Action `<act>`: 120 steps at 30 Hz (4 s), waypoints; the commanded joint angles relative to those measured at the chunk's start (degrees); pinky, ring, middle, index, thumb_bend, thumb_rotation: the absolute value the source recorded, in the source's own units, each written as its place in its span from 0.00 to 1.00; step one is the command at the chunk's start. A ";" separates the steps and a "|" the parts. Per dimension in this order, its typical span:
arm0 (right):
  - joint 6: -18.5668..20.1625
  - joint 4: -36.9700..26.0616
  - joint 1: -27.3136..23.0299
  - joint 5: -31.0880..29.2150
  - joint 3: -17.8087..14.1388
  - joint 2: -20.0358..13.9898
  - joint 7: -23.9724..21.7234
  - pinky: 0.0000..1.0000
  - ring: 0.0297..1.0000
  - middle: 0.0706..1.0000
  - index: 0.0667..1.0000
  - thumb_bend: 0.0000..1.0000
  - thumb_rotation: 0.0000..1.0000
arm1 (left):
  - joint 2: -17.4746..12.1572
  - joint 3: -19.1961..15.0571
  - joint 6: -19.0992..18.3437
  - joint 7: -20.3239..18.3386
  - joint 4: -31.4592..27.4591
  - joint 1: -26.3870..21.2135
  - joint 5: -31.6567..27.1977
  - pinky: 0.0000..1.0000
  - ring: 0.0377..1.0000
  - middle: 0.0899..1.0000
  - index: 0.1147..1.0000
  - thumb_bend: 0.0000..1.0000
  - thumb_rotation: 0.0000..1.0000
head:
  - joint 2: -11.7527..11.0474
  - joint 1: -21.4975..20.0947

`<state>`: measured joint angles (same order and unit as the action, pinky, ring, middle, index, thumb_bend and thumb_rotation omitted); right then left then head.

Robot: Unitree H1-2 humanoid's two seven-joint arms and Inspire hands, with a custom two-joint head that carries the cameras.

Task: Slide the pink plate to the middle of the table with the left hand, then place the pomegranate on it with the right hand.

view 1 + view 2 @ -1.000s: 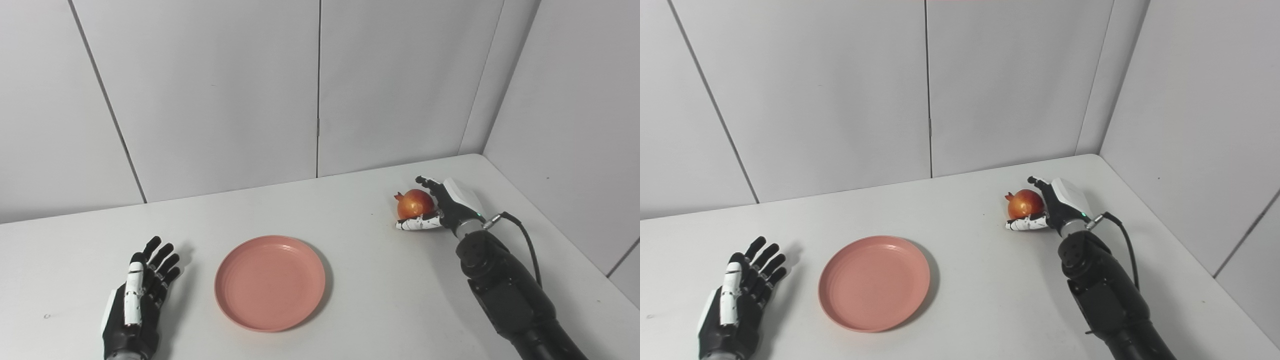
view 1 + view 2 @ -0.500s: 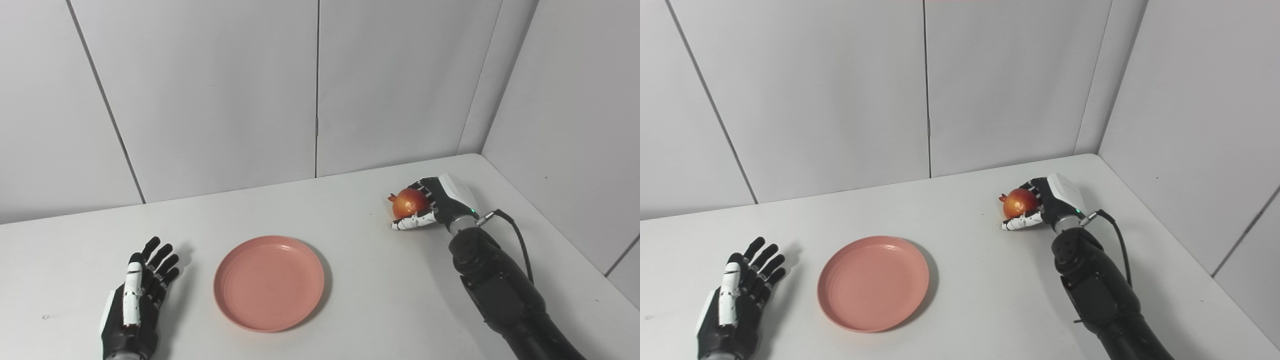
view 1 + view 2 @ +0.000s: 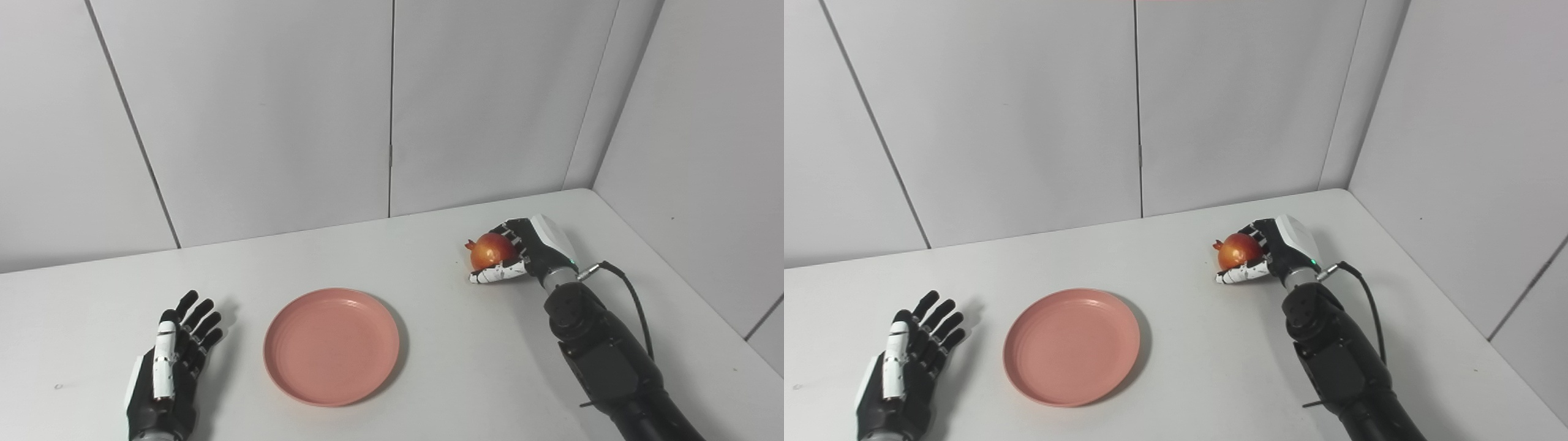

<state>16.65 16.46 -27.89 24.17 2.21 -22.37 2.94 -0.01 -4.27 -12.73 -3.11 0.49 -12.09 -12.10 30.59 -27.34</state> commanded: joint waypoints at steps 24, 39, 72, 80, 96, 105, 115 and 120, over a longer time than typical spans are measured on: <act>2.53 -27.41 -1.09 5.92 6.47 6.84 -3.31 0.35 0.41 0.44 0.45 0.51 0.14 | 2.00 2.86 0.59 1.12 -0.90 1.25 3.43 0.87 0.86 0.87 0.85 0.45 1.00 | 0.52 6.40; -2.10 -24.50 0.29 10.06 13.27 14.09 -1.42 0.34 0.39 0.44 0.45 0.52 0.14 | 4.34 5.89 2.86 2.42 -1.01 1.46 7.00 0.87 0.87 0.88 0.87 0.43 1.00 | 1.66 16.42; -8.43 -20.64 6.62 15.20 18.81 15.32 -0.80 0.34 0.40 0.47 0.45 0.52 0.14 | 8.86 10.10 8.96 7.93 1.83 1.08 16.94 0.88 0.91 0.92 0.92 0.43 1.00 | 2.83 27.98; -8.71 -20.71 7.42 17.72 20.22 14.99 -1.67 0.30 0.37 0.45 0.45 0.52 0.14 | 8.82 10.52 9.18 8.00 1.93 1.04 17.29 0.88 0.90 0.92 0.91 0.43 1.00 | 3.08 28.35; -8.15 -18.22 7.46 21.64 22.01 14.11 -3.13 0.37 0.46 0.54 0.46 0.52 0.14 | 8.98 10.66 8.49 7.77 1.53 0.99 17.75 0.89 0.90 0.92 0.91 0.44 1.00 | 3.68 28.30; -7.60 -18.10 6.96 22.32 22.42 13.53 -5.27 0.56 0.65 0.71 0.70 0.74 0.27 | 8.79 10.81 8.52 7.72 1.72 0.85 18.07 0.89 0.90 0.92 0.91 0.44 1.00 | 3.79 28.15; -6.90 -19.31 7.03 24.17 22.39 13.39 -7.77 0.70 0.81 0.87 0.88 0.83 0.38 | 9.13 10.83 7.52 7.66 1.24 0.75 18.23 0.89 0.89 0.91 0.90 0.44 1.00 | 3.75 28.37; -7.27 -19.61 7.06 24.54 22.28 13.39 -8.02 0.78 0.85 0.89 0.90 0.86 0.42 | 9.16 10.72 7.86 7.68 1.56 0.62 18.10 0.88 0.89 0.91 0.91 0.44 1.00 | 3.61 28.39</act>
<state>10.30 -0.94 -19.05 48.41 24.94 -8.93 -5.50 7.98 5.72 -4.73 4.76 2.91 -10.03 5.90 34.28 0.97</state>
